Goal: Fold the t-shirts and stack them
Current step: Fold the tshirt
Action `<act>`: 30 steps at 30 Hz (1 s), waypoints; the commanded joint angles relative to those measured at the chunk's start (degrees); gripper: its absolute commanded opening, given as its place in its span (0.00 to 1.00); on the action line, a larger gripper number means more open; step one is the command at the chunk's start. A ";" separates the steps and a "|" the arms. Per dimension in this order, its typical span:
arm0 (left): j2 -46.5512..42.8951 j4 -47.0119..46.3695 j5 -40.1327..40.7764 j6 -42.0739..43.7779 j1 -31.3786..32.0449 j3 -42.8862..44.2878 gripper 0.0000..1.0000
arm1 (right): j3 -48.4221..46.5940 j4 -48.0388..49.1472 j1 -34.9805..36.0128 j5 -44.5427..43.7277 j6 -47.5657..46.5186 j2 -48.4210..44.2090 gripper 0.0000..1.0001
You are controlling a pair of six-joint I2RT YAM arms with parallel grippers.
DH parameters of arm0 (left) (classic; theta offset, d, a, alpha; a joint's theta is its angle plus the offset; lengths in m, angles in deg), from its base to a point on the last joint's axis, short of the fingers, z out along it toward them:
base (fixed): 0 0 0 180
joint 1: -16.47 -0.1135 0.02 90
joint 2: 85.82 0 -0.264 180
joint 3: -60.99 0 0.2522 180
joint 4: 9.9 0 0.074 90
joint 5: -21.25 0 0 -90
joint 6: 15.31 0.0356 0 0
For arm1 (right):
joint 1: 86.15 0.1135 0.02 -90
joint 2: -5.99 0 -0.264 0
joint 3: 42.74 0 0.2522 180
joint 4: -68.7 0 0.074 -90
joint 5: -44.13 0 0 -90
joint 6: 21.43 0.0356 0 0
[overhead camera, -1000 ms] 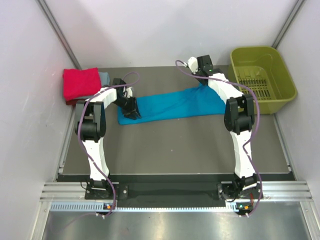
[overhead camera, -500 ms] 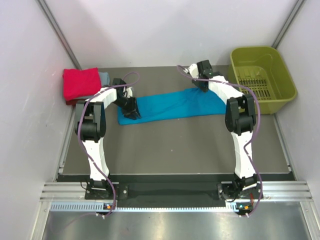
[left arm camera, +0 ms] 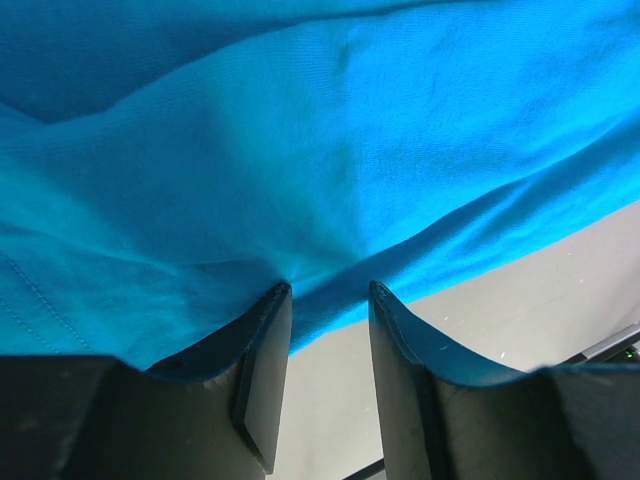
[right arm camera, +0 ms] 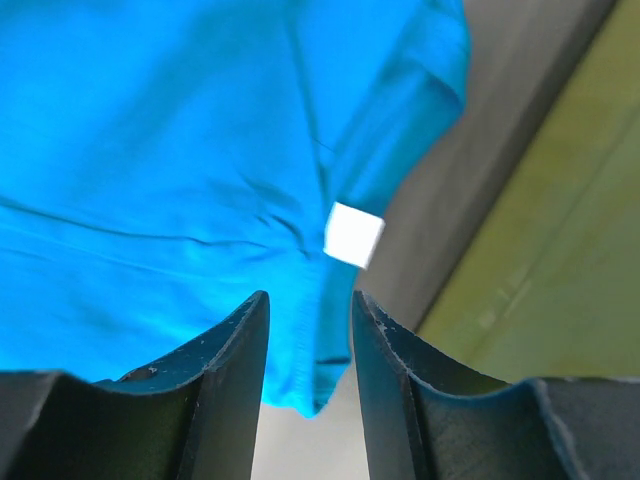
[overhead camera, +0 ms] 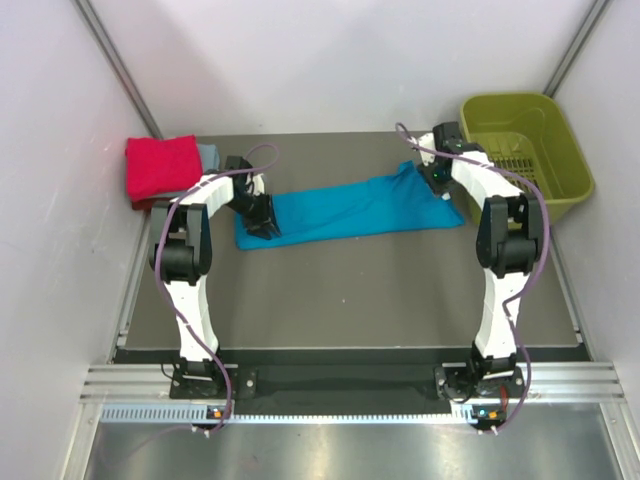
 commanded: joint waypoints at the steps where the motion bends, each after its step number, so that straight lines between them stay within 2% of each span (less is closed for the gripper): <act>1: -1.09 0.84 5.95 2.09 -0.56 0.06 0.43 | 2.01 -1.85 -0.91 1.25 1.51 -1.94 0.40; 10: -1.62 0.40 6.39 2.09 -0.47 -0.73 0.43 | 4.65 -3.34 -3.19 3.01 1.77 -0.53 0.35; 13: -1.61 0.66 6.30 2.09 -0.47 -0.64 0.43 | 4.74 -3.52 -3.72 3.28 1.68 -0.88 0.18; 14: -1.53 0.57 6.30 2.09 -0.47 -0.64 0.43 | 4.83 -3.61 -3.98 3.45 1.68 -1.14 0.06; 16: -1.44 0.66 6.21 2.09 -0.47 -0.73 0.43 | 5.18 -3.78 -4.25 3.36 1.59 -2.10 0.00; 21: -1.26 0.49 6.12 2.01 -0.47 -0.82 0.43 | 7.46 -3.61 -5.22 3.45 1.59 -4.48 0.00; 22: -1.18 0.49 6.04 1.92 -0.47 -0.82 0.43 | 7.56 -3.61 -5.31 3.36 1.42 -4.92 0.06; 23: -1.18 0.40 5.86 1.92 -0.47 -0.82 0.43 | 7.56 -3.61 -5.48 3.28 1.33 -4.92 0.25; 24: -1.09 0.48 5.86 1.92 -0.38 -0.82 0.43 | 7.30 -3.52 -5.57 3.28 1.50 -5.10 0.32; 26: -1.00 0.57 5.86 2.00 -0.38 -0.73 0.43 | 6.94 -2.73 -5.83 3.36 1.68 -5.71 0.37; 30: -1.09 0.49 5.77 1.83 -0.38 -0.99 0.43 | 5.97 -3.34 -5.83 3.19 1.33 -5.10 0.37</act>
